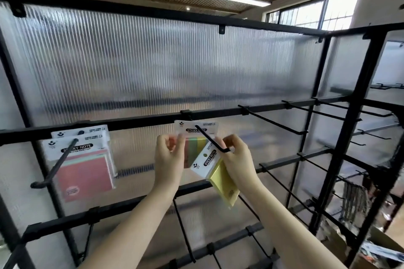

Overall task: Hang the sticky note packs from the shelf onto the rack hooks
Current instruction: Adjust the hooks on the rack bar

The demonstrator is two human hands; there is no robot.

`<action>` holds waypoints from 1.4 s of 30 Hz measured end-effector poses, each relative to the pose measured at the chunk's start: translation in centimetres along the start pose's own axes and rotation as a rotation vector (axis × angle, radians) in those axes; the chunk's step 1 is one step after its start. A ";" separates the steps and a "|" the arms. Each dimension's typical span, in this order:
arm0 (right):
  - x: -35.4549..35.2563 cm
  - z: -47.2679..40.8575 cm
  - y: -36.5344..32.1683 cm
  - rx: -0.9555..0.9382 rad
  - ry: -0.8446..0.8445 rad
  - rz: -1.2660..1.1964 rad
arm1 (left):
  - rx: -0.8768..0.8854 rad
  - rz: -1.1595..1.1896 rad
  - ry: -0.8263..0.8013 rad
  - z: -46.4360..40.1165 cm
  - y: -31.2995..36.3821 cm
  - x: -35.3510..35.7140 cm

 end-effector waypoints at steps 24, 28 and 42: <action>-12.0 3.6 2.0 -0.141 0.210 -0.315 | -0.167 0.050 0.019 13.5 0.5 8.3; -16.2 4.2 1.1 -0.225 0.358 -0.331 | 0.053 0.078 -0.272 15.1 7.3 14.4; -17.8 0.7 2.2 -0.179 0.197 -0.263 | 0.132 -0.008 -0.090 11.8 8.2 18.2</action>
Point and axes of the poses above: each hand's wrist, its own z-axis away from the middle knuckle, its own x-axis out of the palm, y = z × x, the point moved 8 cm from there along -z, towards the middle knuckle, and after that the axes turned 8 degrees about z, right-handed, at the moved point
